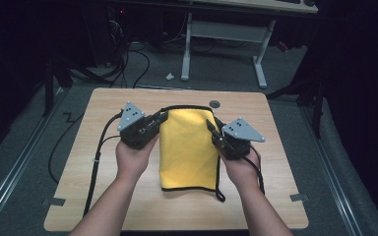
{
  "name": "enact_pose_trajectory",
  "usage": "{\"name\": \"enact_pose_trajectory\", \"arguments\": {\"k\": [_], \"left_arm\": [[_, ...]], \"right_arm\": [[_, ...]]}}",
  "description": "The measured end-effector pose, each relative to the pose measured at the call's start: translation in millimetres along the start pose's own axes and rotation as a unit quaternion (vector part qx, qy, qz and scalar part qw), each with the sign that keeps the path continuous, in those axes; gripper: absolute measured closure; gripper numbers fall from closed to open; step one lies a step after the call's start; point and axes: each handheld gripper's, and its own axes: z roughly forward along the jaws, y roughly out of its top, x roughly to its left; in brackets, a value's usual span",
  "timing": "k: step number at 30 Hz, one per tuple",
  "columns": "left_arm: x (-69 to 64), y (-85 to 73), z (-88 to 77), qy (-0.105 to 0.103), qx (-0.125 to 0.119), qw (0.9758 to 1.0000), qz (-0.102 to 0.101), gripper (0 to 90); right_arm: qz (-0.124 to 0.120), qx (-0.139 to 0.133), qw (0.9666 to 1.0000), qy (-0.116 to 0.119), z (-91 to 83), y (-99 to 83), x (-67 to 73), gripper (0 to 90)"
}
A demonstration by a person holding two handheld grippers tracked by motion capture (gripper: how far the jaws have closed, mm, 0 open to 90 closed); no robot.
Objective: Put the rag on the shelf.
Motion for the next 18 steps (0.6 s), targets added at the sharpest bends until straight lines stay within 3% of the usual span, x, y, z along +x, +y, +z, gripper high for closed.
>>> {"name": "enact_pose_trajectory", "arguments": {"k": [12,18], "left_arm": [[-3.6,31.1,0.4,-0.001,-0.023,0.9994,0.024,83.7],[-4.6,35.7,2.3,0.000,-0.024,0.9994,0.025,83.7]], "right_arm": [[-0.003,-0.028,0.9995,-0.012,-5.5,24.6,-9.3,77.4],[-0.005,-0.033,0.9993,-0.014,-6.7,30.6,-12.6,77.4]]}}
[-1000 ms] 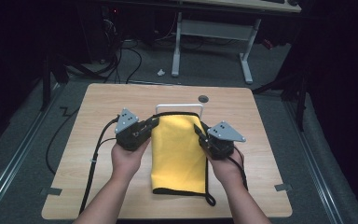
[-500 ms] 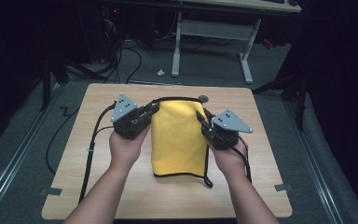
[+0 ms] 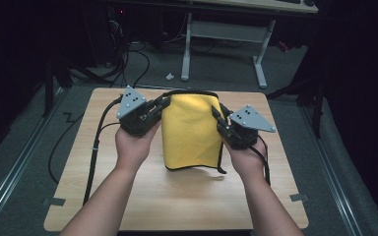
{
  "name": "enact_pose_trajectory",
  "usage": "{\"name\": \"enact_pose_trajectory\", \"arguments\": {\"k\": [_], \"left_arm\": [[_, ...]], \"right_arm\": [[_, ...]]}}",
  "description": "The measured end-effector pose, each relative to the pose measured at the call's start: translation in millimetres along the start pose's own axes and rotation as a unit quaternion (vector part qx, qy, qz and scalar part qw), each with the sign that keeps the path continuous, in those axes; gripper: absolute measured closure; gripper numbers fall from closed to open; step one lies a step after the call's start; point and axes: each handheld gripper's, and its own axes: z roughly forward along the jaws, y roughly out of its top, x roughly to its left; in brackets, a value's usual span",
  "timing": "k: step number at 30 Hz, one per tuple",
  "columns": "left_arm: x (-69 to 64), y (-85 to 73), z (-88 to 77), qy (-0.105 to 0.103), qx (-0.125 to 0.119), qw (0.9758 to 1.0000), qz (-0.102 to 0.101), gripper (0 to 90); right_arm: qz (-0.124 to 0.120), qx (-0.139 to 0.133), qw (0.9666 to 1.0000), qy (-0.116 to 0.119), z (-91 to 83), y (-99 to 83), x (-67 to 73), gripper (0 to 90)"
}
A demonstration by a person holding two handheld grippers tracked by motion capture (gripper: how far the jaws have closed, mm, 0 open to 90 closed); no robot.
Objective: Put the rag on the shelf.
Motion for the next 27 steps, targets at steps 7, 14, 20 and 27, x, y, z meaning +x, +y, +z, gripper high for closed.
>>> {"name": "enact_pose_trajectory", "arguments": {"k": [7,14,20,27], "left_arm": [[4.5,3.8,6.9,0.006,0.007,0.9999,0.013,83.7],[21.3,15.6,30.5,0.018,0.027,0.9992,0.024,83.7],[34.4,30.2,45.6,0.028,0.029,0.9989,0.026,83.6],[50.8,27.5,68.1,0.041,0.038,0.9982,0.021,83.4]], "right_arm": [[-0.002,0.005,1.0000,0.000,5.5,1.5,-3.8,77.4],[0.005,0.020,0.9998,0.001,26.2,11.9,-15.7,77.4],[0.010,0.025,0.9996,0.003,42.3,24.6,-25.3,77.4],[0.006,0.029,0.9995,0.004,63.7,30.2,-34.9,77.4]]}}
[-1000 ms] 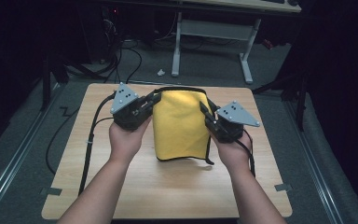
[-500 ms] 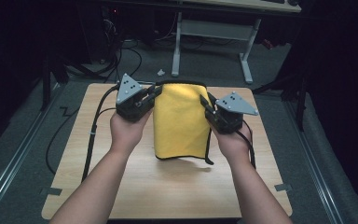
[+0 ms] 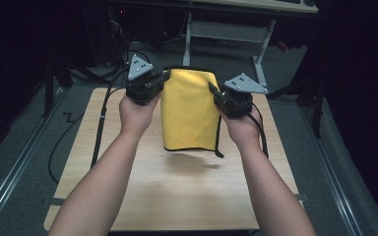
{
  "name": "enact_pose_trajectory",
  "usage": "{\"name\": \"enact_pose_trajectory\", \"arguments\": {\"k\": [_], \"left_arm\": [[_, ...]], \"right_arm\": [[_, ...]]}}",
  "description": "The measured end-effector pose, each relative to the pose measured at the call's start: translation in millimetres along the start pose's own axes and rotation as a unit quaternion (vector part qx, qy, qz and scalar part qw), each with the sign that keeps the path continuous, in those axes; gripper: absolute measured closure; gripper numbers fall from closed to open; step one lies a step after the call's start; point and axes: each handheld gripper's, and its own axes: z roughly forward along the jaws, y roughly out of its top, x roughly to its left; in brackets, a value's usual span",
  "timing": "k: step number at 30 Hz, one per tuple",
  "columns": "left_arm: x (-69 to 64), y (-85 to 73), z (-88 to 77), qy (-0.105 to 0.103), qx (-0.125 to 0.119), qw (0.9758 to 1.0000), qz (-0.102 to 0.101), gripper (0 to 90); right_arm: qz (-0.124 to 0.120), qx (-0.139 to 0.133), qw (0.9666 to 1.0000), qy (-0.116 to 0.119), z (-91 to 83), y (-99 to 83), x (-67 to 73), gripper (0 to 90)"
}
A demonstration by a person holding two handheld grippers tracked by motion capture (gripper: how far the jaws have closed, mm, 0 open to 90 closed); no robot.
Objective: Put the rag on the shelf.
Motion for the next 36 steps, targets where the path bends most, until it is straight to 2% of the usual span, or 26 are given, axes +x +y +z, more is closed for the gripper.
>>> {"name": "enact_pose_trajectory", "arguments": {"k": [4,7,10,12,14,19,23,28,32,36], "left_arm": [[4.6,-4.9,17.3,0.000,0.018,0.9998,-0.001,83.6],[7.6,-9.6,28.4,0.005,0.028,0.9996,0.008,83.5],[12.7,-18.1,39.2,0.000,0.045,0.9990,0.001,83.4],[13.7,-25.3,45.6,-0.003,0.055,0.9985,0.005,83.5],[15.6,-32.4,50.0,-0.010,0.061,0.9981,-0.001,83.6],[19.5,-50.2,56.5,-0.021,0.082,0.9962,-0.018,84.0],[21.7,-61.8,58.7,-0.025,0.095,0.9947,-0.031,84.1],[24.1,-77.8,62.1,-0.034,0.117,0.9917,-0.041,84.2],[25.6,-86.9,62.3,-0.040,0.121,0.9900,-0.061,84.2],[28.4,-94.7,62.3,-0.042,0.131,0.9880,-0.069,84.1]], "right_arm": [[-0.007,0.019,0.9997,-0.011,16.2,-4.5,-9.3,77.4],[-0.008,0.029,0.9995,-0.007,27.0,-10.0,-17.2,77.4],[0.005,0.038,0.9993,0.003,36.1,-17.9,-23.7,77.5],[0.006,0.047,0.9989,0.005,40.5,-22.8,-26.4,77.5],[0.003,0.054,0.9985,0.007,44.3,-27.4,-29.4,77.5],[0.014,0.070,0.9973,0.017,53.3,-39.0,-35.9,77.9],[0.006,0.085,0.9962,0.019,61.5,-47.7,-35.9,78.2],[0.036,0.106,0.9931,0.036,68.3,-60.3,-40.2,78.5],[0.039,0.117,0.9914,0.042,71.6,-69.6,-40.7,78.9],[0.047,0.124,0.9900,0.048,74.4,-77.6,-39.6,78.9]]}}
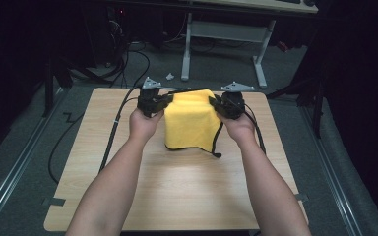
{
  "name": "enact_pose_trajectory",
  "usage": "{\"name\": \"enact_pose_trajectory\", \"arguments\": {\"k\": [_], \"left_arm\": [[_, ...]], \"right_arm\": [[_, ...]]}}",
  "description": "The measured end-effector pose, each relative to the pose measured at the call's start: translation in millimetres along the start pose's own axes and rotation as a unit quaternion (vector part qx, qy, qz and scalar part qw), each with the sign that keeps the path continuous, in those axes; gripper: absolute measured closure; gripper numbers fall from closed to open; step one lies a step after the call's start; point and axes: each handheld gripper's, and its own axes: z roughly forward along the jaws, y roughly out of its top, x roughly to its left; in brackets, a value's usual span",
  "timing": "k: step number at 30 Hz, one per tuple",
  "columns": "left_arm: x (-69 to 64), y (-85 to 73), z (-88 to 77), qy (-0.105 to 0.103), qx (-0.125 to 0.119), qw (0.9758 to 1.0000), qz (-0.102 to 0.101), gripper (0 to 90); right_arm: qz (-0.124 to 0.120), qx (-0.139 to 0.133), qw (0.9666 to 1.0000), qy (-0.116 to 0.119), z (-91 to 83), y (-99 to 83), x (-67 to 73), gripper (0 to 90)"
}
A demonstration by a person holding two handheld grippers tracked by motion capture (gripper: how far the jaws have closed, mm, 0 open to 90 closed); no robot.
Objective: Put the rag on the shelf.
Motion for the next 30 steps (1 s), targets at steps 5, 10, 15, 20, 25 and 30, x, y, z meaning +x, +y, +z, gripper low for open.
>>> {"name": "enact_pose_trajectory", "arguments": {"k": [5,10,15,20,25,30], "left_arm": [[2.4,-7.3,2.4,-0.003,0.012,0.9999,-0.005,84.1],[4.2,-13.5,3.6,-0.008,0.017,0.9997,-0.013,84.3],[6.1,-20.7,4.3,-0.009,0.021,0.9995,-0.020,85.1],[10.4,-31.5,5.5,-0.017,0.023,0.9990,-0.034,85.3],[13.2,-41.1,8.9,-0.028,0.022,0.9983,-0.047,85.3],[15.7,-50.6,12.4,-0.032,0.030,0.9975,-0.056,85.3]], "right_arm": [[0.019,0.003,0.9997,0.014,4.0,-5.4,-1.7,79.0],[0.031,0.006,0.9990,0.031,5.4,-10.2,-5.8,78.8],[0.047,0.003,0.9978,0.046,6.5,-14.8,-7.9,78.0],[0.078,0.003,0.9950,0.063,10.4,-22.4,-12.7,78.0],[0.088,-0.002,0.9938,0.068,12.7,-30.4,-13.4,78.9],[0.087,0.007,0.9935,0.073,16.5,-37.3,-13.2,79.9]]}}
